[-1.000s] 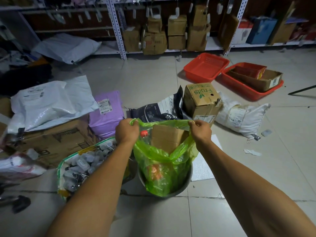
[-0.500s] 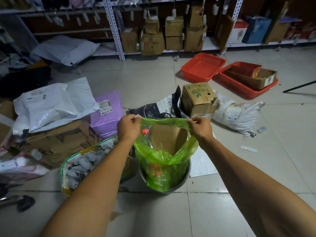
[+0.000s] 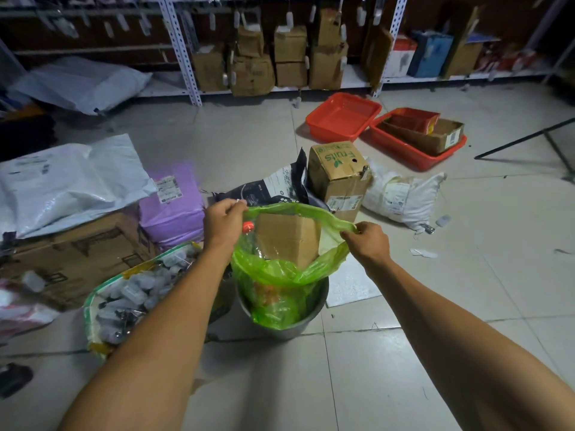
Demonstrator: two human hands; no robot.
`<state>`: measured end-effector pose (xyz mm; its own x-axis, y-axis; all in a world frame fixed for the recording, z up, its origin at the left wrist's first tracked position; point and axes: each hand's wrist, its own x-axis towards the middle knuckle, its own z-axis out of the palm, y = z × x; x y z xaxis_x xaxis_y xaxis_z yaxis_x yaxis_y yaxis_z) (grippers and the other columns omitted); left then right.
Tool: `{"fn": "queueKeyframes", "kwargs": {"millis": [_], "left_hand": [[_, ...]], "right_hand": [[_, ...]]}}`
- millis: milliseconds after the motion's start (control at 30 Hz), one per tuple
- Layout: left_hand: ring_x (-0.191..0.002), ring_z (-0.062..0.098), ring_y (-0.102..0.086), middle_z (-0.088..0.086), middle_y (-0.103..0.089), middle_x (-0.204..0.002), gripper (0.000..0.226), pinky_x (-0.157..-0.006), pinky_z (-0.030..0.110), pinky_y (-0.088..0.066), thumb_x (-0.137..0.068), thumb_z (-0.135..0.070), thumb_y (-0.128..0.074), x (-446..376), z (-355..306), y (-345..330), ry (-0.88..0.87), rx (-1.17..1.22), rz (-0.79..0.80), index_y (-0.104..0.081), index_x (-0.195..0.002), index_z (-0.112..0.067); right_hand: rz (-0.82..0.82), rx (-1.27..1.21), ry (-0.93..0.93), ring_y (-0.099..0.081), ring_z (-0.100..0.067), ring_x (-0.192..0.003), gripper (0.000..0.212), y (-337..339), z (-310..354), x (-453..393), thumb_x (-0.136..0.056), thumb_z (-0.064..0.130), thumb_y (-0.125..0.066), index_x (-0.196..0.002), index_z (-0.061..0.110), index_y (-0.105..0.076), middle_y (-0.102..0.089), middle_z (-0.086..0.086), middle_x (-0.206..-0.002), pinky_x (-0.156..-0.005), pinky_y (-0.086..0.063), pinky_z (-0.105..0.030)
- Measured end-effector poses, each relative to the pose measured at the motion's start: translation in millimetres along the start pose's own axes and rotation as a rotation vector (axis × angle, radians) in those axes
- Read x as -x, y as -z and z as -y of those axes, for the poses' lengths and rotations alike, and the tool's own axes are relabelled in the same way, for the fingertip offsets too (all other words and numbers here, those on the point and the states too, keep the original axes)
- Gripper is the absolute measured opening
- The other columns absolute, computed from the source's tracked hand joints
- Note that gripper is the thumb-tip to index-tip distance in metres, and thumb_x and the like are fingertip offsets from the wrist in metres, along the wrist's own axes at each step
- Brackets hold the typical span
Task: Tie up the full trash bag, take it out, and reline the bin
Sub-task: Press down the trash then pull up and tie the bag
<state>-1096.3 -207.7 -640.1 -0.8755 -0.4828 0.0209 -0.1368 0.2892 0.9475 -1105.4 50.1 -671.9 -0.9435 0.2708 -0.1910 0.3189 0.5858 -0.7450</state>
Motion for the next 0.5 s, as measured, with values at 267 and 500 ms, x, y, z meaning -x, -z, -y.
{"fn": "queueKeyframes", "kwargs": {"millis": [267,500], "left_hand": [[-0.083,0.009,-0.063,0.000,-0.070,-0.091,0.017,-0.060,0.007,-0.047,-0.092,-0.008,-0.059,10,-12,1,-0.082,0.095,0.104,-0.073,-0.098,-0.015],[-0.090,0.017,-0.069,0.004,-0.070,-0.108,0.030,-0.067,0.017,-0.052,-0.097,-0.009,-0.052,10,-15,11,-0.117,0.047,0.111,-0.067,-0.121,-0.018]], "right_hand": [[-0.057,-0.161,0.103,-0.065,-0.033,-0.077,0.024,5,17,17,-0.084,0.028,-0.057,-0.079,0.008,-0.071,-0.070,-0.011,-0.073,-0.070,-0.053,-0.042],[0.059,-0.338,0.106,-0.069,-0.026,-0.079,0.022,-4,29,10,-0.081,0.040,-0.059,-0.083,0.024,-0.074,-0.072,-0.003,-0.077,-0.074,-0.060,-0.051]]}}
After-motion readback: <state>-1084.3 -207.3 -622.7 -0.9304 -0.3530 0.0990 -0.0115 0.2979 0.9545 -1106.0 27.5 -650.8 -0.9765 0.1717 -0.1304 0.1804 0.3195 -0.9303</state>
